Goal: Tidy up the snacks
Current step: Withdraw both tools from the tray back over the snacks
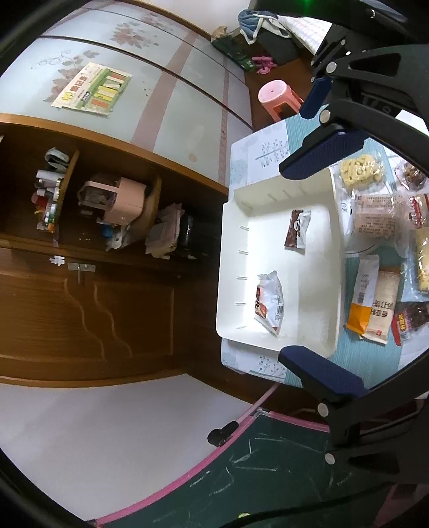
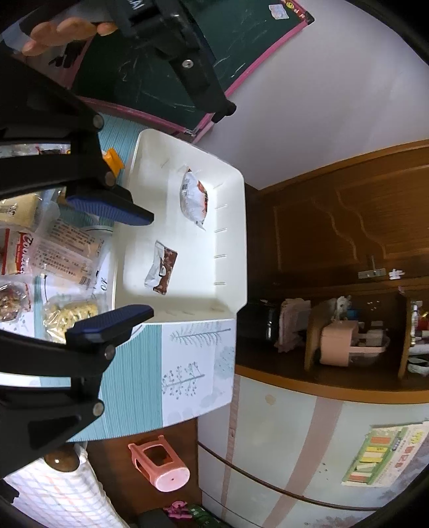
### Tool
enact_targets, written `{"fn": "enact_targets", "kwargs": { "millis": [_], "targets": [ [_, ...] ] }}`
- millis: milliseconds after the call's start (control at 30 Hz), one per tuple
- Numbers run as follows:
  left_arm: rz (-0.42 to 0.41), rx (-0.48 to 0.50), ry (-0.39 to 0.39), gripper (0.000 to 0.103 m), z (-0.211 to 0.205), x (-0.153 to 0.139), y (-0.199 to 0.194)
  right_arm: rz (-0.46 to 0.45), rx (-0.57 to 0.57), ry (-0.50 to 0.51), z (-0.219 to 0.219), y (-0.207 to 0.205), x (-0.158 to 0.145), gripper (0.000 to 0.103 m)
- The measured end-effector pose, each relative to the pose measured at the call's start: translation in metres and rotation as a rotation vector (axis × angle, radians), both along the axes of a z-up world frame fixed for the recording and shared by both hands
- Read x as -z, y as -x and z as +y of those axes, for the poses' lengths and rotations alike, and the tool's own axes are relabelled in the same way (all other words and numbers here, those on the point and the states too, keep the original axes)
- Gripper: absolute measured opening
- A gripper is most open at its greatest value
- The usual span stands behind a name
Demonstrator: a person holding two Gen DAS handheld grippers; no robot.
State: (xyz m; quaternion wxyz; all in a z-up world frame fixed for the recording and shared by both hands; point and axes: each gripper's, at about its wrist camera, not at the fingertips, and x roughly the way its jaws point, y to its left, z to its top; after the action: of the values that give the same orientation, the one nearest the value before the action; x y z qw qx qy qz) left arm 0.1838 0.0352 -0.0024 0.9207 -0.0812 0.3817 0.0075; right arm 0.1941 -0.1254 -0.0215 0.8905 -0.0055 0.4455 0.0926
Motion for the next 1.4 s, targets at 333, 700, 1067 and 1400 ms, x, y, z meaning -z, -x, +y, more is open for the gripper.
{"fn": "enact_targets", "kwargs": {
  "millis": [333, 700, 1067, 1400],
  "targets": [
    [-0.030, 0.002, -0.013, 0.100, -0.013, -0.026, 0.049, -0.056, -0.018, -0.009, -0.008, 0.043, -0.032, 0.050],
    [-0.062, -0.022, 0.044, 0.100, 0.008, -0.031, 0.119, -0.074, -0.059, -0.025, -0.007, 0.102, -0.044, 0.050],
    [0.078, -0.081, 0.113, 0.100, 0.050, 0.032, 0.176, 0.046, -0.098, -0.015, 0.003, 0.165, 0.010, 0.051],
    [0.234, -0.106, 0.028, 0.100, 0.075, 0.128, 0.212, 0.230, -0.058, 0.002, 0.004, 0.201, 0.097, 0.051]
  ]
}}
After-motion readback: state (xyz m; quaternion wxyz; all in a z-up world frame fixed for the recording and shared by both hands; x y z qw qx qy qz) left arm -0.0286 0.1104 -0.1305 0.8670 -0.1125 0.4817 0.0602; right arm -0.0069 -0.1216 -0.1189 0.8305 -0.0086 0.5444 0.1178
